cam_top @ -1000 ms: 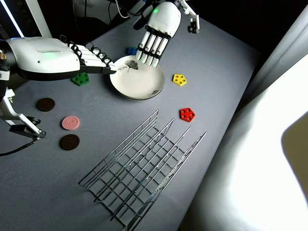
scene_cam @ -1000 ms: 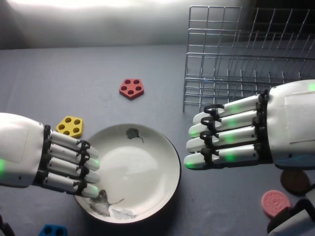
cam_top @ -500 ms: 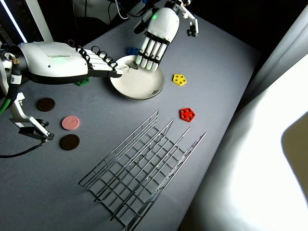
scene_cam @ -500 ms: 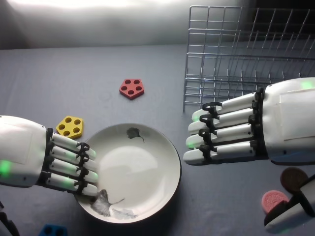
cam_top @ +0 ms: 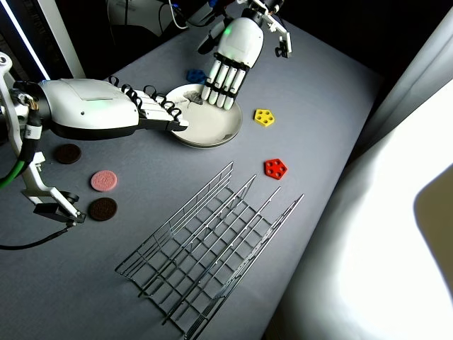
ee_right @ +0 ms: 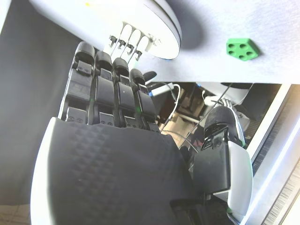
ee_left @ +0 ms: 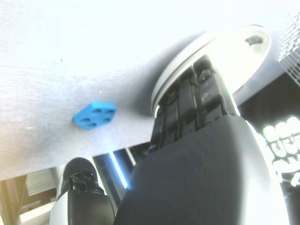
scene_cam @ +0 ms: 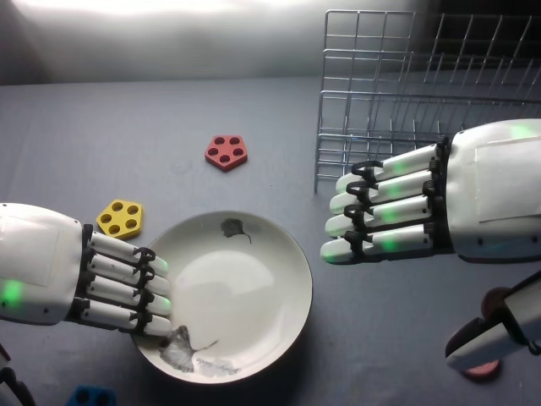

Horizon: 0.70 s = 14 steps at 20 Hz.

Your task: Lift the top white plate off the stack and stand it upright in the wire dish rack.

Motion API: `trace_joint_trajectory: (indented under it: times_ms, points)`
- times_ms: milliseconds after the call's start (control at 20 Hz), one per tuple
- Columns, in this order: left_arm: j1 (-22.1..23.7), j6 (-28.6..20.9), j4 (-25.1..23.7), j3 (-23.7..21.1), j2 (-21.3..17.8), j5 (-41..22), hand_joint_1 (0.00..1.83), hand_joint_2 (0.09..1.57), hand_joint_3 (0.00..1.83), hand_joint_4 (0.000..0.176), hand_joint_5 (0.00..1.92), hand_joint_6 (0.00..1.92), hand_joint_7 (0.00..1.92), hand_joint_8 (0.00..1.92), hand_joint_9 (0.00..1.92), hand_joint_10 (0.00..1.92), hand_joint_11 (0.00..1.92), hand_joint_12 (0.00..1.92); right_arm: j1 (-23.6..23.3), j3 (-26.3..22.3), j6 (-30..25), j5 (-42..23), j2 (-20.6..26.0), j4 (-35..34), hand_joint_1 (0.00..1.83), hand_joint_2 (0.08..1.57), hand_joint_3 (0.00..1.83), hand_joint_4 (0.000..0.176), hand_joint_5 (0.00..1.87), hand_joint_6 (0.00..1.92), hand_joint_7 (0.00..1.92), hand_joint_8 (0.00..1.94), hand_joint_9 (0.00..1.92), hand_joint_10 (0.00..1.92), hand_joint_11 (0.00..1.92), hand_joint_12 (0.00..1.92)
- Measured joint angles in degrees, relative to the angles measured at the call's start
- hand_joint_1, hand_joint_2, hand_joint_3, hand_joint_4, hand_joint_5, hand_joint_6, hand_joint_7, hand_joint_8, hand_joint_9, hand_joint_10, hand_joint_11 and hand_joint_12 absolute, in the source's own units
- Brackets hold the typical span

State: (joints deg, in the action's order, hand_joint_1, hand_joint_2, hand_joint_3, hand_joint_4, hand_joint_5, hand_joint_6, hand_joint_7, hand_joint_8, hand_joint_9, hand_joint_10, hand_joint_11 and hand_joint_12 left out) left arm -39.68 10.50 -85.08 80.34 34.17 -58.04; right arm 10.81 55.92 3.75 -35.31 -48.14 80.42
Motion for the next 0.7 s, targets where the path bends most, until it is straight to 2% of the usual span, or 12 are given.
trace_joint_trajectory:
  times_ms: [150, 350, 450, 700]
  points:
    - [-0.37, 0.02, 0.2, -0.46, -0.02, 0.24, 0.05, 0.97, 0.0, 0.0, 0.12, 0.01, 0.14, 0.01, 0.14, 0.01, 0.09, 0.17, 0.0, 0.0, 0.09, 0.02, -0.07, -0.02, 0.04, 1.07, 0.0, 0.0, 0.08, 0.0, 0.09, 0.0, 0.1, 0.0, 0.13, 0.03]
    - [-0.74, 1.14, 1.42, -2.54, -0.07, 0.04, 0.06, 0.96, 0.0, 0.0, 0.12, 0.0, 0.13, 0.0, 0.13, 0.0, 0.09, 0.17, -0.61, -0.83, 3.85, 0.76, -0.28, -1.36, 0.1, 1.05, 0.0, 0.0, 0.13, 0.01, 0.15, 0.01, 0.16, 0.01, 0.18, 0.04]
    - [-0.83, 1.36, 1.95, -3.08, 0.0, 0.04, 0.04, 0.97, 0.0, 0.0, 0.13, 0.0, 0.15, 0.01, 0.14, 0.0, 0.09, 0.18, -0.61, -0.9, 3.85, 1.03, -0.28, -2.43, 0.06, 1.06, 0.0, 0.0, 0.08, 0.0, 0.11, 0.0, 0.12, 0.0, 0.15, 0.03]
    - [-0.46, 1.49, 4.63, -5.03, 2.38, 1.66, 0.06, 0.96, 0.0, 0.0, 0.11, 0.0, 0.13, 0.0, 0.14, 0.0, 0.08, 0.17, -2.1, -1.62, 4.0, 1.73, -0.28, -4.92, 0.05, 1.06, 0.0, 0.0, 0.09, 0.0, 0.1, 0.0, 0.11, 0.0, 0.15, 0.02]
